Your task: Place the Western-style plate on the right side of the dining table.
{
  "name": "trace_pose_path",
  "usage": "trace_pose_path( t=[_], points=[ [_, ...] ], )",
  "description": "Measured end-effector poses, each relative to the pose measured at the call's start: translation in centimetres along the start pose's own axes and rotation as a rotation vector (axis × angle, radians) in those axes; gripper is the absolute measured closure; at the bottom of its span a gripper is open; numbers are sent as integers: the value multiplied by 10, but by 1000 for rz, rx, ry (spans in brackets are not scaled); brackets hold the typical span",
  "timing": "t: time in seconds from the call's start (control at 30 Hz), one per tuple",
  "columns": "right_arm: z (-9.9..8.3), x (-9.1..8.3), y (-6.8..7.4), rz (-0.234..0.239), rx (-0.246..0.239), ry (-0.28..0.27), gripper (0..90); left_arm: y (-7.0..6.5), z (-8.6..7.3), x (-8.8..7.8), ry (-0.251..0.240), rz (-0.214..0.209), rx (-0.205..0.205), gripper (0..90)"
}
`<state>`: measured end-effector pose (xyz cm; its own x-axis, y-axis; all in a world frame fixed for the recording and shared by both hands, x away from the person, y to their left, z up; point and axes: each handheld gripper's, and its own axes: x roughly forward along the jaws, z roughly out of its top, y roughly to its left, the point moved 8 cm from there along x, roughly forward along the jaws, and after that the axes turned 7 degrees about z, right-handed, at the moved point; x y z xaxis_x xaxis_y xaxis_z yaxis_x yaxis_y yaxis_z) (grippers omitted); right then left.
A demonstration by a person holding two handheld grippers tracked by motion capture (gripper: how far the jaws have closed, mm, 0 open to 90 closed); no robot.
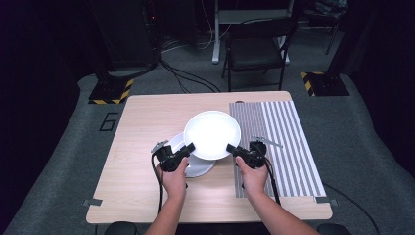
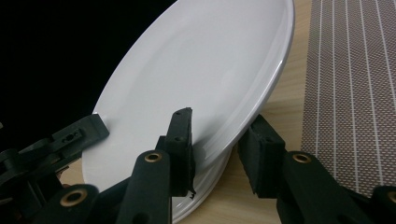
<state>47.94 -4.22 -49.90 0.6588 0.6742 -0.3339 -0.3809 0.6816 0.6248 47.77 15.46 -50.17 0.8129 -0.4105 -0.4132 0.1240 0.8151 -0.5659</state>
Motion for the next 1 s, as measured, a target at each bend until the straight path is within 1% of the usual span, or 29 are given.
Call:
trace_pose_path(
  t=[0.03,0.1,0.2,0.37,0.4,0.47,0.5,0.53,0.6,0.63,0.67,0.77,0.8,0.87,0.9,0.97,1.0],
  points=[
    [1,-1,-1,-1,-1,-1,657,-1,0,0,-1,1,6,697],
    [2,-3,-2,2,-2,-2,656,-5,0,1,-2,-3,-4,697],
    [5,-6,-4,1,-8,-4,656,-7,0,4,-5,-8,14,696],
    [8,-11,-7,-3,-8,-5,653,-13,0,7,1,-10,15,695],
    [9,-11,-8,-3,-14,-7,654,-15,0,7,1,-11,8,694],
    [10,-13,-8,-1,-12,-7,652,-16,0,8,-5,-10,22,694],
    [11,-13,-9,-1,-17,-11,651,-18,1,9,-6,-15,16,694],
    [12,-15,-9,0,-16,-11,650,-19,1,9,-10,-14,25,694],
    [12,-16,-9,0,-15,-13,648,-21,1,10,-7,-12,18,694],
    [13,-17,-10,1,-19,-15,646,-21,1,10,-6,-12,29,694],
    [13,-17,-11,2,-24,-15,646,-23,1,12,-9,-11,24,694],
    [14,-19,-14,2,-15,-15,646,-25,0,13,0,-11,32,694],
    [14,-20,-15,1,-19,-18,645,-27,-1,14,-3,-11,27,694],
    [15,-22,-17,2,-15,-20,645,-28,-1,15,-3,-13,39,694],
    [15,-23,-18,2,-16,-22,644,-30,-1,16,-2,-14,31,694],
    [15,-24,-20,-1,-27,-27,640,-31,-2,17,3,-10,35,694],
    [15,-24,-21,-1,-28,-29,640,-31,-2,17,3,-10,48,694]
  ],
)
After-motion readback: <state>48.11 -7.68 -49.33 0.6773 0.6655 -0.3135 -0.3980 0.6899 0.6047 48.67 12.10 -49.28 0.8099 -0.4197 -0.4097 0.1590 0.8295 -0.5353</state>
